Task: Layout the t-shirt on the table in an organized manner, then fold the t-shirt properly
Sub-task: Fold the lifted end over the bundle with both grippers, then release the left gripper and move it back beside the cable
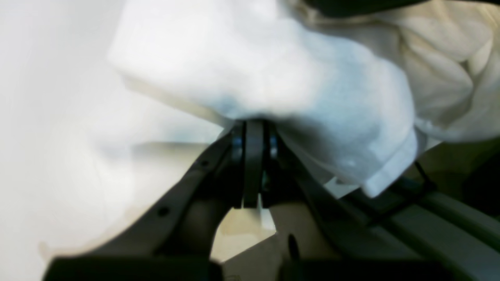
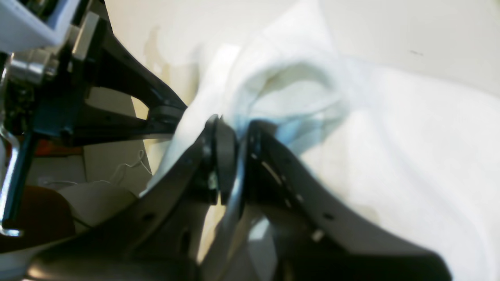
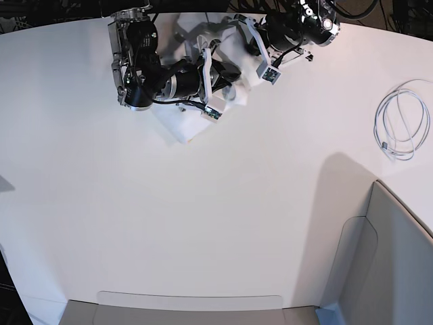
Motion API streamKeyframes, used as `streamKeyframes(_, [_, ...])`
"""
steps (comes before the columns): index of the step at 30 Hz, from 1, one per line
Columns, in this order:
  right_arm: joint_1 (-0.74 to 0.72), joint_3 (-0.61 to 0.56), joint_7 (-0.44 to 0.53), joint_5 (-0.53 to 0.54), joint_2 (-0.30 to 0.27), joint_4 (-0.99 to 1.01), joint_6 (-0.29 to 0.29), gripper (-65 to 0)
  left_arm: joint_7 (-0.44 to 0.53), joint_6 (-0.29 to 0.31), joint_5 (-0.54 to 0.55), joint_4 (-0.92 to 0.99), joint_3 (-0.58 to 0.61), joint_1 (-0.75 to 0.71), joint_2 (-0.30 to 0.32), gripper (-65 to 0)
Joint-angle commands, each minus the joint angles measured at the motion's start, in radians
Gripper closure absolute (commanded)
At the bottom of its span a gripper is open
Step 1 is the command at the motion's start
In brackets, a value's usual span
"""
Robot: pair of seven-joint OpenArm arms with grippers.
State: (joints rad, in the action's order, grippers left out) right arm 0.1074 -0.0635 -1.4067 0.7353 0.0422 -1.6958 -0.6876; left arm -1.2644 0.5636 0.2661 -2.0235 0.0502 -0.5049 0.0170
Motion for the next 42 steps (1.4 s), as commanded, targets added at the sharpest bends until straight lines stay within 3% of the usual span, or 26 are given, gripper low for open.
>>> streamKeyframes(1, [-0.011, -0.003, 0.010, 0.019, 0.005, -0.019, -0.011, -5.2, 0.004, -0.001, 0.002, -0.010, 0.001, 0.001, -0.001, 0.0])
streamKeyframes(4, [-0.010, -0.003, 0.010, 0.020, 0.003, -0.069, -0.011, -13.0, 0.004, -0.001, 0.002, -0.010, 0.001, 0.002, -0.001, 0.0])
streamKeyframes(8, [-0.005, -0.003, 0.010, 0.020, 0.002, -0.169, -0.011, -17.0, 0.004, -0.001, 0.002, -0.010, 0.001, 0.002, -0.001, 0.0])
streamKeyframes(24, [-0.018, 0.029, 0.010, 0.054, -0.023, -0.269, -0.011, -17.6, 0.009, -0.001, 0.000, -0.010, -0.010, 0.005, 0.007, 0.0])
streamKeyframes(33, [-0.114, 0.184, 0.010, 0.129, -0.049, -0.267, -0.011, -17.6, 0.013, -0.001, 0.012, -0.016, -0.215, 0.053, 0.019, 0.0])
streamKeyframes(37, [-0.151, 0.302, 0.010, 0.111, -0.086, -0.234, -0.011, -17.4, 0.013, -0.001, 0.115, -0.021, -0.350, 0.098, 0.025, 0.0])
streamKeyframes(42, [-0.179, 0.390, 0.010, 0.057, -0.150, -0.138, -0.011, -16.6, 0.004, -0.001, 0.457, -0.023, -0.484, 0.162, 0.088, 0.0])
